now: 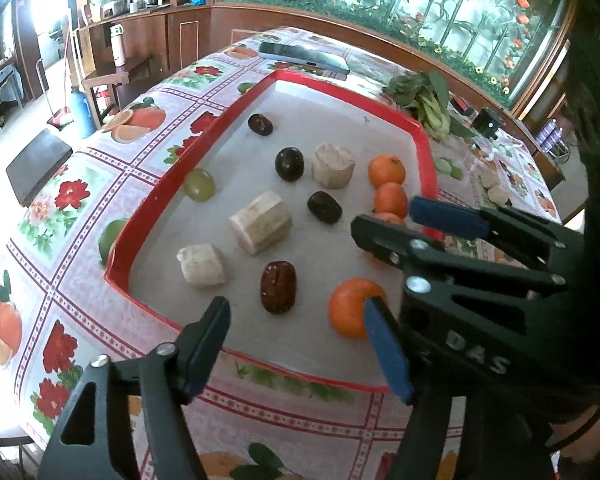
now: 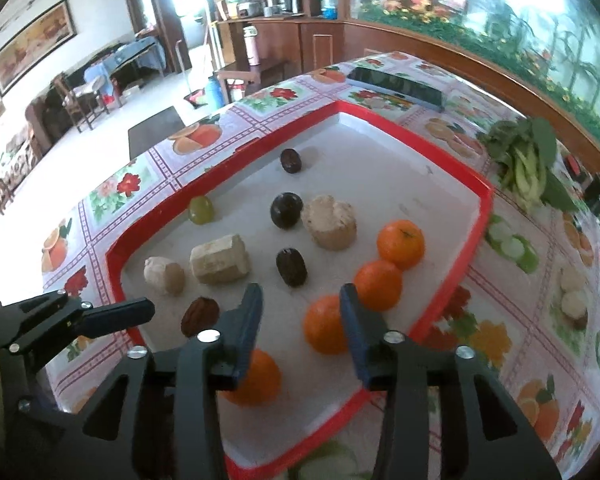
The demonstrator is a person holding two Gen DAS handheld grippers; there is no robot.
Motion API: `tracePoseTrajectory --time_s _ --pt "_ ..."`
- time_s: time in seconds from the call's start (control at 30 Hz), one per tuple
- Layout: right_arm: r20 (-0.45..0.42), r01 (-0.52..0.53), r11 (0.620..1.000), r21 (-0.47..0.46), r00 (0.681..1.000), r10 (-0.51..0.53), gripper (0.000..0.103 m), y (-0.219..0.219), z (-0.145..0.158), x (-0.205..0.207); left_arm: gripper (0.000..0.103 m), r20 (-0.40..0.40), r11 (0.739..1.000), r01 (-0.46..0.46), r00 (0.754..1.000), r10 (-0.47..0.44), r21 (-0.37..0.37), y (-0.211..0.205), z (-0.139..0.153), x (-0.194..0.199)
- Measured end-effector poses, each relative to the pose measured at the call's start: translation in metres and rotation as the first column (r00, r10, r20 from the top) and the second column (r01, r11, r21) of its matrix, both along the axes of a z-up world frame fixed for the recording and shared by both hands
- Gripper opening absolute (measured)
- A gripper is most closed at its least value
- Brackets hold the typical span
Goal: Organize fruits
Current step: 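Open both grippers to drop the dates into the tray, then withdraw both grippers from the tray toward the fruit pile, then grasp a dark date with the right gripper while the left gripper grasps a white cube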
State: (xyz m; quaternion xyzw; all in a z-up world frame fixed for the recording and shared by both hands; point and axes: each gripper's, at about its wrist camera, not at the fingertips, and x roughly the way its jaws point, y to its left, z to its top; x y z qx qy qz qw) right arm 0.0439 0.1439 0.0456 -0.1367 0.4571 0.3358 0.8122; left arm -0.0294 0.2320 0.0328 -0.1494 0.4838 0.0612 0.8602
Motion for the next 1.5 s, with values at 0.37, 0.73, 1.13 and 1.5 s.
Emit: tracePoseTrajectory --time_s 0.37,0.73,1.13,1.5 --pt "-0.023 0.280 0.956 0.086 0.960 -0.279 0.070 -0.110 0.009 0.018 0.083 0.039 0.997 0.067 0.997 -0.068 0.034 -0.049 0.023 0.017" --pt "0.015 0.470 0.881 0.044 0.882 -0.471 0.071 -0.236 -0.020 0.095 0.085 -0.014 0.972 0.226 0.974 -0.225 0.067 -0.121 0.025 0.068" --pt "0.078 0.241 0.970 0.030 0.967 -0.243 0.038 -0.230 -0.041 0.135 0.085 -0.076 0.957 0.255 0.966 -0.246 0.141 -0.162 0.009 0.121" --pt "0.054 0.270 0.961 0.053 0.961 -0.273 0.025 -0.269 -0.034 0.109 0.085 -0.024 0.966 0.239 0.971 -0.237 0.102 -0.210 0.003 0.181"
